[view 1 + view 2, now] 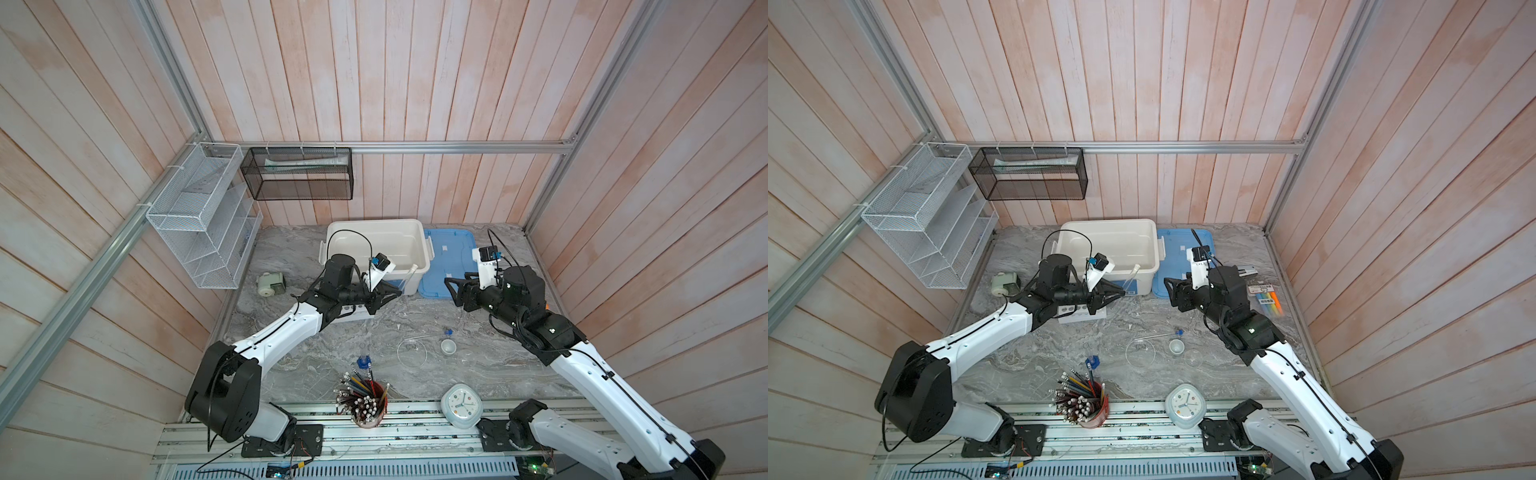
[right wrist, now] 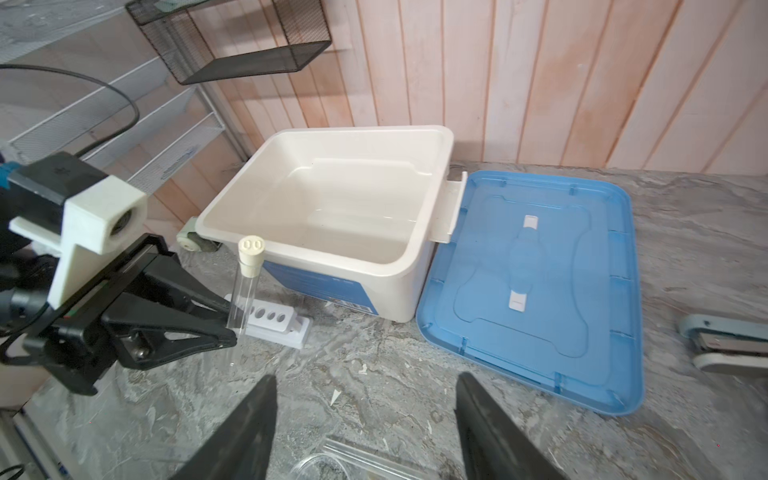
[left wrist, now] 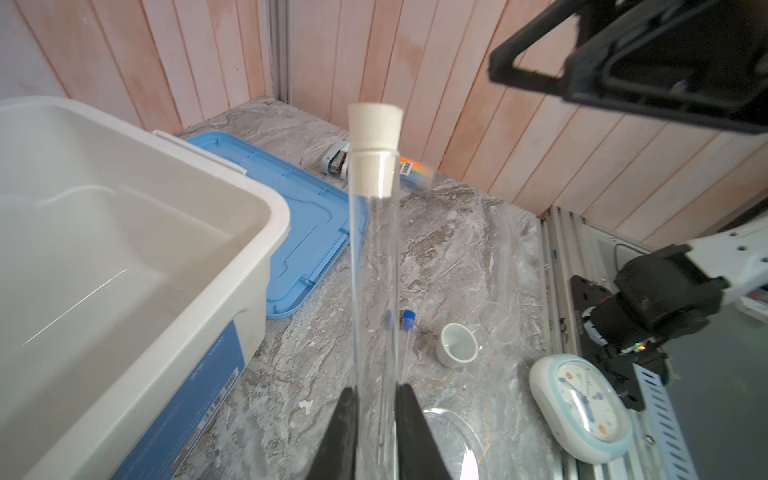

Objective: Organize the chemistry lab equipment
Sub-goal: 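Grasp the test tube near its stopper with the right gripper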

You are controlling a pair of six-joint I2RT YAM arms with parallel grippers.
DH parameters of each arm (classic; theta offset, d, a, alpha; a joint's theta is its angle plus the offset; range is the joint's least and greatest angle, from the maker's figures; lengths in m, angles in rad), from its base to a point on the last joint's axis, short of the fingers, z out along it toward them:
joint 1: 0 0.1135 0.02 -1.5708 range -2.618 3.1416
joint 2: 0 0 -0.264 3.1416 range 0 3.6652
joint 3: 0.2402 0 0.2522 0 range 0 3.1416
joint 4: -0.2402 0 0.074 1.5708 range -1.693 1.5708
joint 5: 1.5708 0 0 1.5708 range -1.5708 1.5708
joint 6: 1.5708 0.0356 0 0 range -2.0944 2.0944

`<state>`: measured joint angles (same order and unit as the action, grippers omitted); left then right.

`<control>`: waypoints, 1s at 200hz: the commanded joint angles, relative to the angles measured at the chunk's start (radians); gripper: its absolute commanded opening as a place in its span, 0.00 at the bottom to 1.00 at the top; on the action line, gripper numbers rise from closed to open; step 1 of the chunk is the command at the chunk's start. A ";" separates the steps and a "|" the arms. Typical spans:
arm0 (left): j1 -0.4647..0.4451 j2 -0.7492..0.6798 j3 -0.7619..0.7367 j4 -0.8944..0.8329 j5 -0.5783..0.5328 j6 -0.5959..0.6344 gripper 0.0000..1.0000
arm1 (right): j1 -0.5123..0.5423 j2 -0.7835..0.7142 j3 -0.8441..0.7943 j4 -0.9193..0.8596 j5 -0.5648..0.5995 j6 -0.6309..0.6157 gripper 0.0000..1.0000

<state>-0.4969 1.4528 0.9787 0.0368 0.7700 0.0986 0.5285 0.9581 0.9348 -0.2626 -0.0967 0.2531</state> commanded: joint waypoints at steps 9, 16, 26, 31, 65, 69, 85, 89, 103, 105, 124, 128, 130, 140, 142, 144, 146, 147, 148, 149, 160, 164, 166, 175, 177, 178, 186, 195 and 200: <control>0.022 -0.053 -0.025 0.084 0.169 -0.080 0.17 | 0.032 0.046 -0.005 0.125 -0.186 -0.033 0.67; 0.023 -0.059 -0.028 0.085 0.177 -0.086 0.17 | 0.044 0.064 0.000 0.149 -0.214 -0.037 0.67; 0.023 -0.068 -0.033 0.093 0.192 -0.095 0.17 | 0.063 0.093 0.011 0.176 -0.251 -0.046 0.65; 0.023 -0.073 -0.036 0.096 0.196 -0.098 0.17 | 0.074 0.106 0.016 0.191 -0.268 -0.050 0.65; 0.027 -0.093 -0.051 0.080 0.189 -0.093 0.17 | 0.130 0.167 0.036 0.284 -0.324 -0.047 0.62; 0.026 -0.094 -0.053 0.081 0.189 -0.092 0.17 | 0.134 0.171 0.034 0.295 -0.327 -0.043 0.62; 0.030 -0.095 -0.052 0.072 0.191 -0.085 0.17 | 0.148 0.185 0.029 0.339 -0.334 -0.033 0.61; 0.032 -0.095 -0.052 0.070 0.193 -0.085 0.17 | 0.149 0.188 0.029 0.347 -0.332 -0.031 0.60; 0.034 -0.095 -0.049 0.068 0.196 -0.084 0.17 | 0.149 0.195 0.036 0.362 -0.322 -0.024 0.59; 0.034 -0.095 -0.050 0.067 0.196 -0.085 0.17 | 0.149 0.197 0.038 0.361 -0.320 -0.024 0.58; 0.034 -0.098 -0.048 0.067 0.201 -0.085 0.17 | 0.149 0.206 0.053 0.362 -0.326 -0.022 0.51; 0.034 -0.098 -0.047 0.067 0.202 -0.083 0.17 | 0.149 0.208 0.053 0.365 -0.328 -0.020 0.51; 0.034 -0.098 -0.048 0.067 0.202 -0.083 0.17 | 0.148 0.208 0.052 0.367 -0.328 -0.020 0.51; 0.034 -0.099 -0.046 0.067 0.206 -0.084 0.17 | 0.149 0.213 0.051 0.375 -0.328 -0.019 0.48; 0.034 -0.098 -0.046 0.069 0.207 -0.085 0.17 | 0.149 0.214 0.051 0.376 -0.329 -0.019 0.48; 0.034 -0.098 -0.046 0.069 0.208 -0.085 0.17 | 0.149 0.215 0.053 0.376 -0.331 -0.018 0.47; 0.035 -0.098 -0.046 0.069 0.209 -0.085 0.17 | 0.149 0.216 0.053 0.377 -0.332 -0.020 0.47; 0.035 -0.098 -0.046 0.069 0.208 -0.085 0.17 | 0.149 0.217 0.053 0.377 -0.333 -0.019 0.47; 0.035 -0.098 -0.046 0.069 0.208 -0.085 0.17 | 0.149 0.218 0.052 0.378 -0.334 -0.019 0.47; 0.035 -0.098 -0.046 0.069 0.208 -0.085 0.17 | 0.149 0.218 0.053 0.379 -0.333 -0.019 0.47; 0.035 -0.099 -0.046 0.069 0.208 -0.085 0.17 | 0.149 0.223 0.050 0.384 -0.334 -0.018 0.46; 0.035 -0.100 -0.046 0.069 0.210 -0.085 0.17 | 0.149 0.224 0.050 0.386 -0.334 -0.018 0.46; 0.035 -0.100 -0.046 0.069 0.210 -0.085 0.17 | 0.149 0.224 0.050 0.387 -0.334 -0.017 0.45; 0.034 -0.101 -0.048 0.072 0.209 -0.086 0.17 | 0.149 0.227 0.050 0.391 -0.332 -0.017 0.44; 0.035 -0.101 -0.048 0.072 0.209 -0.086 0.17 | 0.149 0.227 0.051 0.391 -0.331 -0.017 0.44; 0.034 -0.102 -0.048 0.072 0.209 -0.086 0.17 | 0.149 0.228 0.050 0.392 -0.331 -0.018 0.44; 0.035 -0.103 -0.048 0.074 0.209 -0.086 0.17 | 0.149 0.229 0.049 0.396 -0.329 -0.017 0.42; 0.035 -0.104 -0.048 0.074 0.210 -0.088 0.17 | 0.149 0.230 0.047 0.397 -0.325 -0.017 0.40; 0.034 -0.103 -0.048 0.075 0.209 -0.088 0.17 | 0.149 0.231 0.048 0.398 -0.323 -0.017 0.39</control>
<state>-0.4671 1.3769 0.9440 0.1009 0.9615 0.0139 0.6727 1.1801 0.9596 0.0952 -0.4137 0.2348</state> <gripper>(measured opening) 0.169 0.410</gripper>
